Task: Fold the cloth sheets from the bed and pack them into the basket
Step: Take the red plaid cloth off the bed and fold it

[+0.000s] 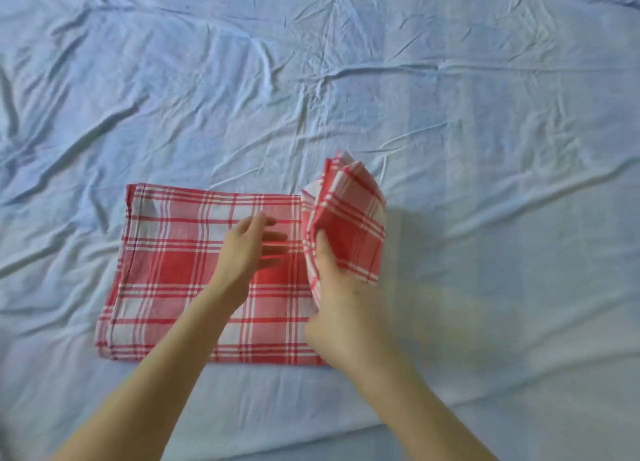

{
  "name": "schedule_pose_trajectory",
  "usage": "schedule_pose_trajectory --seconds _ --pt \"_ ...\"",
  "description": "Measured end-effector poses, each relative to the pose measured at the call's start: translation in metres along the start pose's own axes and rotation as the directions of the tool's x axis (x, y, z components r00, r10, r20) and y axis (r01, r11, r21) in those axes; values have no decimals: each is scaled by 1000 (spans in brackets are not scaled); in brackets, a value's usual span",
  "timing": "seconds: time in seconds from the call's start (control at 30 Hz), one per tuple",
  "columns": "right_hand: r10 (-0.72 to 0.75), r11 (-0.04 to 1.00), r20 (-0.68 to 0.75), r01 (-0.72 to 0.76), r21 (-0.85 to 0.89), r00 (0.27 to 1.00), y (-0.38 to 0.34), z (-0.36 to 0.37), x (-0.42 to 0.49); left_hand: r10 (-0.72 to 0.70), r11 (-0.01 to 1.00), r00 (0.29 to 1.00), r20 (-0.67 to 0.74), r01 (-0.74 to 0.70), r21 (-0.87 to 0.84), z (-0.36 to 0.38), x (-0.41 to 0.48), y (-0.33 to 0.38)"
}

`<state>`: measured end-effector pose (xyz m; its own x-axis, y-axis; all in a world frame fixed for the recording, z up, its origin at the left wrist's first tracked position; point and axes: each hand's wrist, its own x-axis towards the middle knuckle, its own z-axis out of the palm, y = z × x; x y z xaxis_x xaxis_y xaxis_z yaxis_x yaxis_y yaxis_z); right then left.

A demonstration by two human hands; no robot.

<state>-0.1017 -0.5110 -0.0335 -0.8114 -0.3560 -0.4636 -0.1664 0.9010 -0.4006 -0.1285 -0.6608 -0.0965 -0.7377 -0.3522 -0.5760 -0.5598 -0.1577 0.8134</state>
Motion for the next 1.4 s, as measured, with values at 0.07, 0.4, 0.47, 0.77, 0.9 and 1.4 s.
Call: schedule_pose_trajectory --seconds 0.07,0.4,0.47,0.77,0.9,1.4 --pt "-26 994 128 39 -99 991 -34 44 15 -155 988 988 3 155 -5 -24 5 -5" --pt "-89 996 -419 87 -23 904 18 84 -4 258 922 919 -299 -141 361 13 35 -3" --pt "66 998 -554 -47 48 830 42 85 4 294 932 859 -420 -158 327 10 42 -5" --pt "428 372 191 -364 854 883 51 58 43 260 847 915 -310 -61 528 -15 27 -30" --pt "382 394 120 -279 876 916 6 29 28 220 814 949 -226 -51 578 -60 -21 -52" --pt "161 947 -162 -106 304 974 -142 88 45 -306 948 859 -411 237 -211 -217 -58 -75"
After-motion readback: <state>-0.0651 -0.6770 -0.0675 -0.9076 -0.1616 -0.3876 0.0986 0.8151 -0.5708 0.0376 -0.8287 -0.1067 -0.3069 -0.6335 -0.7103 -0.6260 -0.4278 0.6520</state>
